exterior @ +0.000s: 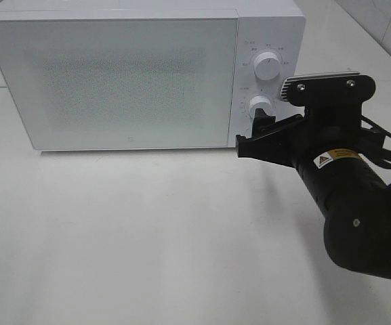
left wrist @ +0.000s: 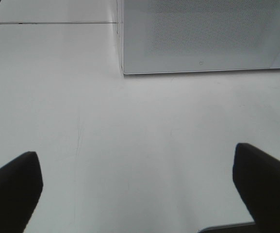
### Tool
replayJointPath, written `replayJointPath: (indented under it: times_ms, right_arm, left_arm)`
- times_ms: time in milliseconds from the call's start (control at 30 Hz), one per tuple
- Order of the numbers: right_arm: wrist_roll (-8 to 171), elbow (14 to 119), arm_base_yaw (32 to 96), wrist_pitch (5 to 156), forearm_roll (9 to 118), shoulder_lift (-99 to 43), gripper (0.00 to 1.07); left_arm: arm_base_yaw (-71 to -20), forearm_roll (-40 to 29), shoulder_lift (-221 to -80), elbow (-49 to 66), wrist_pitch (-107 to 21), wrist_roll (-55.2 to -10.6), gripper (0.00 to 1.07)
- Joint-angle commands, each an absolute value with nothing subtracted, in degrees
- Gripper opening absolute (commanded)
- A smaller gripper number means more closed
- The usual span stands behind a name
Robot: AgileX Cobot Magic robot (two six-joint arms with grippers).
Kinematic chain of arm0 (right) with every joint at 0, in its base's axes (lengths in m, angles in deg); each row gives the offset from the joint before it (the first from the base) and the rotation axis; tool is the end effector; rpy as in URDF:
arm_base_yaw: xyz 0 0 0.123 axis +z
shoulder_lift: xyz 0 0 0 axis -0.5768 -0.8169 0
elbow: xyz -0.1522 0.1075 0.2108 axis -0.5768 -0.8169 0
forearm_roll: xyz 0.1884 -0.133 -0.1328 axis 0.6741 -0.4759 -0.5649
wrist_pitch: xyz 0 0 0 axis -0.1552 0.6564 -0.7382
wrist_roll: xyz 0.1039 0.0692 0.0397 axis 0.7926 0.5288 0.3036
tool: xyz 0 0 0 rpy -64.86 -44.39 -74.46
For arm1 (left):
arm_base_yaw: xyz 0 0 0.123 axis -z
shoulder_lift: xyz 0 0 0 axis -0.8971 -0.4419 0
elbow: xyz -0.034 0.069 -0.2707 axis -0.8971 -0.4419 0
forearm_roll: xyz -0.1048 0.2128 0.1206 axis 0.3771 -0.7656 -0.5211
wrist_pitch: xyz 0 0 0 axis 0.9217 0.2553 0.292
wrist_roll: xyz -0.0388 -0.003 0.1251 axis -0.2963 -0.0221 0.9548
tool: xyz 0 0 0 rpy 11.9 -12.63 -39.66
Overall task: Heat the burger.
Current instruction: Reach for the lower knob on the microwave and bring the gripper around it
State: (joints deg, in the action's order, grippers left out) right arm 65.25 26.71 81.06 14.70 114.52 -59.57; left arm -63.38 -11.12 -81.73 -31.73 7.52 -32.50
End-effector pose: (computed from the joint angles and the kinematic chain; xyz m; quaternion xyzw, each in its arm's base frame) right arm 0.2759 0.1477 0.1399 -0.0167 0.7431 -0.0270 0.6684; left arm 0.0428 -0.0180 0.2732 0.0380 0.8449 -0.0599 0.5301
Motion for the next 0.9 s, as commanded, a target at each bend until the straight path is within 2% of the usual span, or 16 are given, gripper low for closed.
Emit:
replayJointPath:
  times_ms: [33, 333, 900]
  right_arm:
    - [65.71, 28.55, 80.83, 5.7, 114.23, -61.4, 0.76]
    - [65.71, 33.13, 80.77, 3.35, 114.35, -66.91, 0.76]
    - [65.94, 43.9, 76.76, 3.41, 117.33, -75.27, 0.76]
  left_arm:
    - [-63.49, -10.67, -80.36, -31.67, 6.95, -32.9, 1.0]
    - [-63.49, -10.67, -80.36, -31.67, 6.95, -32.9, 1.0]
    - [-63.49, -10.67, -80.59, -31.67, 6.95, -32.9, 1.0]
